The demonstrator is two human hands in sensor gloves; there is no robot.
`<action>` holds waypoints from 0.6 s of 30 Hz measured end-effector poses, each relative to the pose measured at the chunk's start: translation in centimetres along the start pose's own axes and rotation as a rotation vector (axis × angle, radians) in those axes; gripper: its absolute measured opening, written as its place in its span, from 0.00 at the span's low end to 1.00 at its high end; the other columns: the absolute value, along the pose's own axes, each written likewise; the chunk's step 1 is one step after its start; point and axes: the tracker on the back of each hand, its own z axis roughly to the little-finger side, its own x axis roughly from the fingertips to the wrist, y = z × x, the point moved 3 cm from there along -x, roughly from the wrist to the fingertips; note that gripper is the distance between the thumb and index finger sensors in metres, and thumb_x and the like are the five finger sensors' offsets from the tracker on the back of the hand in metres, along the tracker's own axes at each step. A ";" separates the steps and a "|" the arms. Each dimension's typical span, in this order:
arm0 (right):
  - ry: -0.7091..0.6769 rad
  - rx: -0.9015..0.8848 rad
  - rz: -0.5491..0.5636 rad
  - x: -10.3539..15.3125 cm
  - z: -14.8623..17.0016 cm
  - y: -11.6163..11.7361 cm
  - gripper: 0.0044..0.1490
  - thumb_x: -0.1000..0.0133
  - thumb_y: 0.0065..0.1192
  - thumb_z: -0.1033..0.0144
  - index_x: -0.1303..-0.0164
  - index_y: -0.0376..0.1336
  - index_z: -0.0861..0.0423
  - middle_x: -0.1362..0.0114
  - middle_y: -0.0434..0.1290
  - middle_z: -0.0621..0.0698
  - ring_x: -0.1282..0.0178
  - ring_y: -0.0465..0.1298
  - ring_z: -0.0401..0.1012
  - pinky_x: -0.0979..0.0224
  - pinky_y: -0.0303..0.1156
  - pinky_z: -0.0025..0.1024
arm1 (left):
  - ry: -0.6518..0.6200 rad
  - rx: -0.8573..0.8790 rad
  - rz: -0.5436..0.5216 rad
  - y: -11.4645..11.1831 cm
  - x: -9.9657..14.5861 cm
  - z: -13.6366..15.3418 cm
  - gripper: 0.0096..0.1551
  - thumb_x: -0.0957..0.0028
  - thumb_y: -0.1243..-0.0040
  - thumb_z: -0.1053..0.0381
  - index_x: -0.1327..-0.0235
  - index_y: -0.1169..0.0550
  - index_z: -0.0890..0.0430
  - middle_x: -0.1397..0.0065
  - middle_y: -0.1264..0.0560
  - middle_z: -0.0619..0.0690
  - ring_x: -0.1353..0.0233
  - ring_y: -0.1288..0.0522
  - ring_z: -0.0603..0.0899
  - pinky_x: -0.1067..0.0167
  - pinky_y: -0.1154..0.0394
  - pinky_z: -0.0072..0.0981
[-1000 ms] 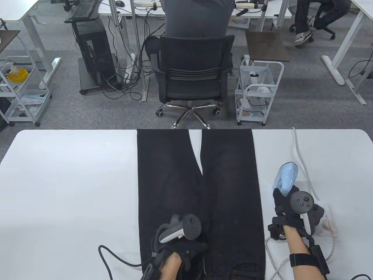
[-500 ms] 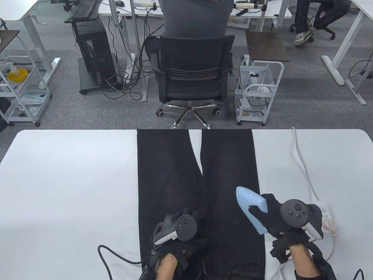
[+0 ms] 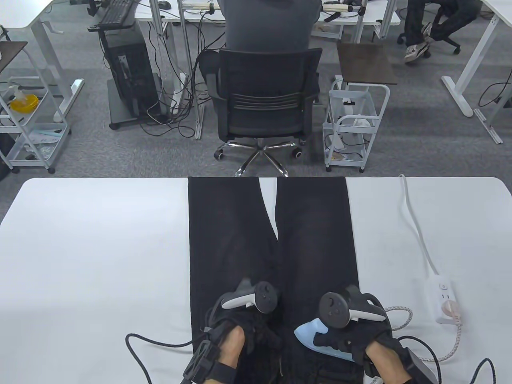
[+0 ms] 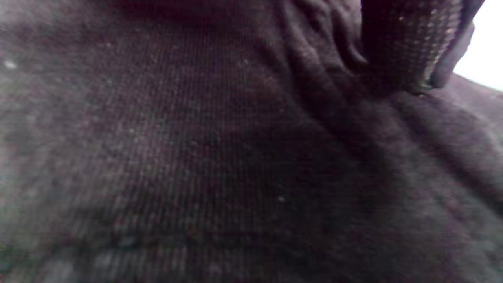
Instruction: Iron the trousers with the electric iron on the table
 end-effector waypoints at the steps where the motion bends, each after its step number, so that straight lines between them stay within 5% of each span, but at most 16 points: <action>1: 0.013 0.018 0.000 -0.2 0.0 0.0 0.35 0.40 0.67 0.48 0.35 0.62 0.62 0.54 0.79 0.48 0.62 0.82 0.40 0.46 0.80 0.54 | 0.007 -0.012 -0.002 0.0 -0.1 -0.1 0.77 0.47 0.31 0.25 0.15 0.69 0.52 0.18 0.79 0.68 0.27 0.77 0.87 0.43 0.63 0.96; 13: -0.007 0.004 -0.027 -4.9 2.6 -2.8 0.33 0.41 0.68 0.48 0.36 0.63 0.58 0.55 0.79 0.47 0.61 0.82 0.40 0.45 0.79 0.54 | 0.021 -0.032 -0.004 -0.5 0.0 -0.4 0.75 0.48 0.36 0.26 0.16 0.70 0.53 0.19 0.80 0.68 0.27 0.78 0.86 0.43 0.65 0.95; 18: 0.040 0.118 0.116 -4.2 1.7 -2.6 0.33 0.41 0.66 0.47 0.36 0.63 0.58 0.55 0.79 0.46 0.61 0.82 0.39 0.45 0.80 0.52 | 0.017 -0.013 0.003 -0.7 -0.1 -0.4 0.76 0.48 0.36 0.27 0.17 0.72 0.53 0.20 0.81 0.67 0.28 0.80 0.85 0.44 0.67 0.95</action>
